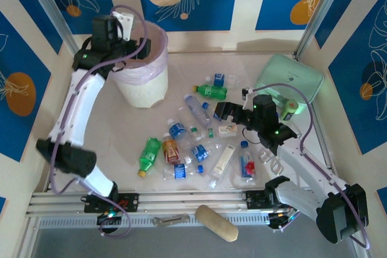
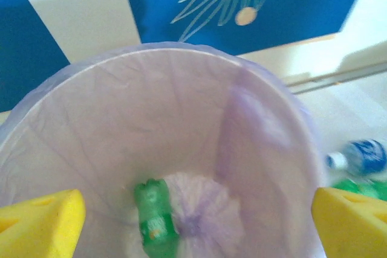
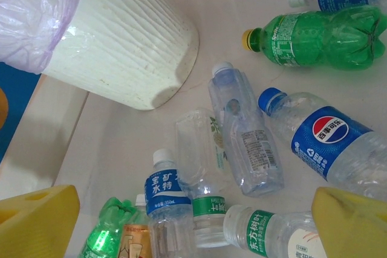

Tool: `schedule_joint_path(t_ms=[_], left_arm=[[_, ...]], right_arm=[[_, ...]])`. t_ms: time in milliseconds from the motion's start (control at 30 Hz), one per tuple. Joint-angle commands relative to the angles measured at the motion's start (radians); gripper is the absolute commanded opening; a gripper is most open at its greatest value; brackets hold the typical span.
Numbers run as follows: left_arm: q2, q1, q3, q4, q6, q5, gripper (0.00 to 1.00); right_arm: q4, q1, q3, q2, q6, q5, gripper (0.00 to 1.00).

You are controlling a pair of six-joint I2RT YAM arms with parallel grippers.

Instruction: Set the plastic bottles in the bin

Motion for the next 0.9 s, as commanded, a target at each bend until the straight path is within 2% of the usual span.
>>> schedule_joint_path(t_ms=[0, 133, 300, 400, 700, 867], left_arm=[[-0.117, -0.064, -0.115, -0.150, 0.011, 0.050, 0.96], [-0.258, -0.129, -0.295, -0.229, -0.048, 0.051, 0.96], [-0.417, -0.166, -0.591, -0.244, -0.209, 0.104, 0.94], [-0.476, -0.180, -0.726, -0.249, -0.251, 0.042, 0.93], [-0.526, -0.227, -1.051, -0.118, -0.443, 0.105, 0.89], [-0.549, -0.268, -1.169, -0.067, -0.528, 0.110, 0.88]], right_arm=[[0.036, 0.007, 0.009, 0.022, 0.013, 0.010, 0.99], [0.048, 0.007, 0.016, 0.053, 0.027, 0.018, 0.99], [0.064, 0.010, 0.021, 0.085, 0.058, 0.022, 0.99], [0.071, 0.014, 0.024, 0.096, 0.069, 0.022, 0.99], [0.048, 0.023, 0.025, 0.093, 0.074, 0.042, 0.99], [0.030, 0.024, 0.042, 0.104, 0.063, 0.048, 0.99]])
